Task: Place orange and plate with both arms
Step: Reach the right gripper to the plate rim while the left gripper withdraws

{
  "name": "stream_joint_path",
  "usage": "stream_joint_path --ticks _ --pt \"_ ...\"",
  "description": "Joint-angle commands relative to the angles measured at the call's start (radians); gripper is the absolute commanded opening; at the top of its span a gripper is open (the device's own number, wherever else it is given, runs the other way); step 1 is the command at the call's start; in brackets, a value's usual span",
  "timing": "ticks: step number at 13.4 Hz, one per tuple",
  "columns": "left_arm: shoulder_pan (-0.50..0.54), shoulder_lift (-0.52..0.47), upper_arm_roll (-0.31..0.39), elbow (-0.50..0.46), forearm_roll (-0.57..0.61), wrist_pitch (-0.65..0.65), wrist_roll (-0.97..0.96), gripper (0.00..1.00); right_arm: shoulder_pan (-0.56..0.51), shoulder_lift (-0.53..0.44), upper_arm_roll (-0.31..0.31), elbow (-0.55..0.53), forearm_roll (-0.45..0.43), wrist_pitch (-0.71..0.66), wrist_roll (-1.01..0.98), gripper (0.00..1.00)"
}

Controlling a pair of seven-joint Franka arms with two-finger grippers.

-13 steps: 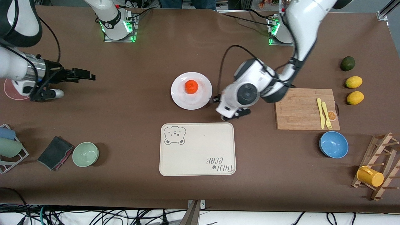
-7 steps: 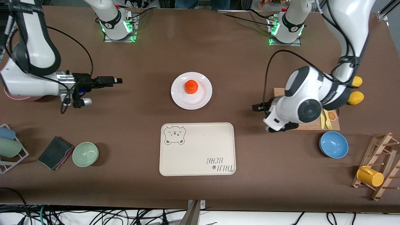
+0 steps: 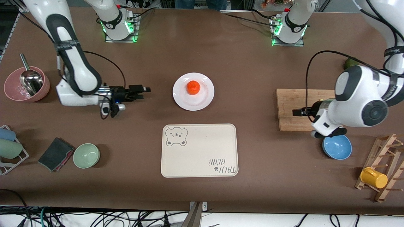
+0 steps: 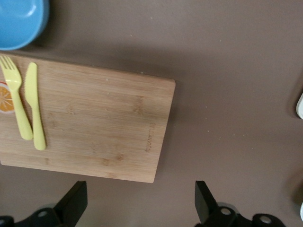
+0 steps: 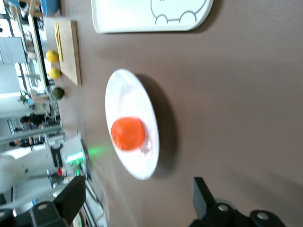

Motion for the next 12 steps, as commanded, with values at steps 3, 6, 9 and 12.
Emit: stream_joint_path --ticks 3,6,9,12 --pt "-0.003 -0.026 -0.017 0.008 0.118 -0.034 0.077 1.0 -0.002 0.072 0.136 -0.04 0.174 0.211 -0.156 1.0" --pt "-0.004 -0.026 -0.014 0.039 0.15 -0.029 0.142 1.0 0.065 0.128 0.165 -0.031 0.325 0.33 -0.25 0.99" --pt "-0.012 -0.023 -0.017 0.045 0.185 -0.034 0.145 1.0 0.129 0.137 0.165 -0.029 0.402 0.396 -0.275 0.92" --pt "-0.035 -0.018 -0.017 0.043 0.218 -0.066 0.136 1.0 0.15 0.163 0.164 -0.026 0.411 0.411 -0.276 0.57"
